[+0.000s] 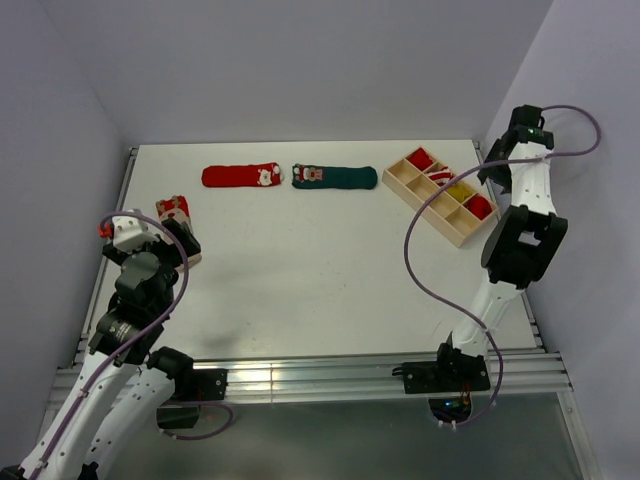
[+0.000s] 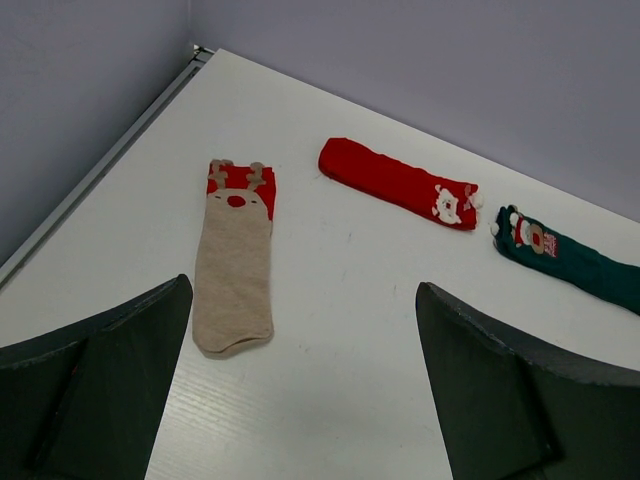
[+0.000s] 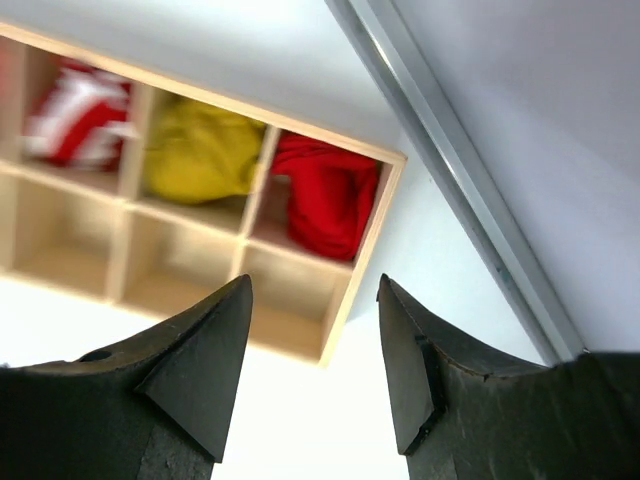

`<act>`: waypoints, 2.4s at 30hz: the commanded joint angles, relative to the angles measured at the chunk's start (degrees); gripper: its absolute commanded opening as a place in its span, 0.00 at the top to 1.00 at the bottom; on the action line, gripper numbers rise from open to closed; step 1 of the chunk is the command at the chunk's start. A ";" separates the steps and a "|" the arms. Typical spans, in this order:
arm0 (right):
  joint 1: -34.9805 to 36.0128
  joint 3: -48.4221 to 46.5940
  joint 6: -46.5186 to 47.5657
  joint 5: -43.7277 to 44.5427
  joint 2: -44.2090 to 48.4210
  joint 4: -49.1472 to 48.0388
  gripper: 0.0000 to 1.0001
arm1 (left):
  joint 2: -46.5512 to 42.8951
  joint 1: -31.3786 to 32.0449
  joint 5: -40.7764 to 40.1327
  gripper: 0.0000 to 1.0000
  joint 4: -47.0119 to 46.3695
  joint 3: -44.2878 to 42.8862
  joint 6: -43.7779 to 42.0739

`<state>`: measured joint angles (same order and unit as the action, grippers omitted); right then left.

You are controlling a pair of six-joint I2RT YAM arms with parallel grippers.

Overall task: Roll the socks
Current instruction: Place the sock in the storage box, then adjust the sock at the center of the board.

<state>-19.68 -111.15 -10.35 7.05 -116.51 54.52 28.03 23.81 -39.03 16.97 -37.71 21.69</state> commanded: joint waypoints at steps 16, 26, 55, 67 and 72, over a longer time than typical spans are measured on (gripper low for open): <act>7.20 41.69 -13.29 -28.04 57.24 -34.27 0.37 | 7.20 0.09 7.20 0.01 -0.71 -1.66 2.82; 14.90 56.15 -12.71 -30.90 61.61 -47.85 0.20 | 23.89 -0.17 10.37 0.01 0.79 -12.02 4.58; 39.90 -6.70 -13.82 -23.75 -21.20 -45.65 0.25 | 25.23 -1.49 2.55 0.01 -4.23 -6.85 -0.16; 38.75 -13.05 -20.50 -28.84 -28.96 -31.85 0.27 | 25.23 -1.49 3.17 0.01 -3.96 -6.85 -0.25; 40.85 3.55 -16.31 -31.13 -21.05 -33.52 0.28 | 24.18 -1.49 4.13 0.01 -4.05 -6.76 0.10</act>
<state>19.20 -114.98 -29.45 -22.04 -141.51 14.98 53.67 22.65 -35.35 14.44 -44.47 22.11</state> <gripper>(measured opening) 0.719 0.995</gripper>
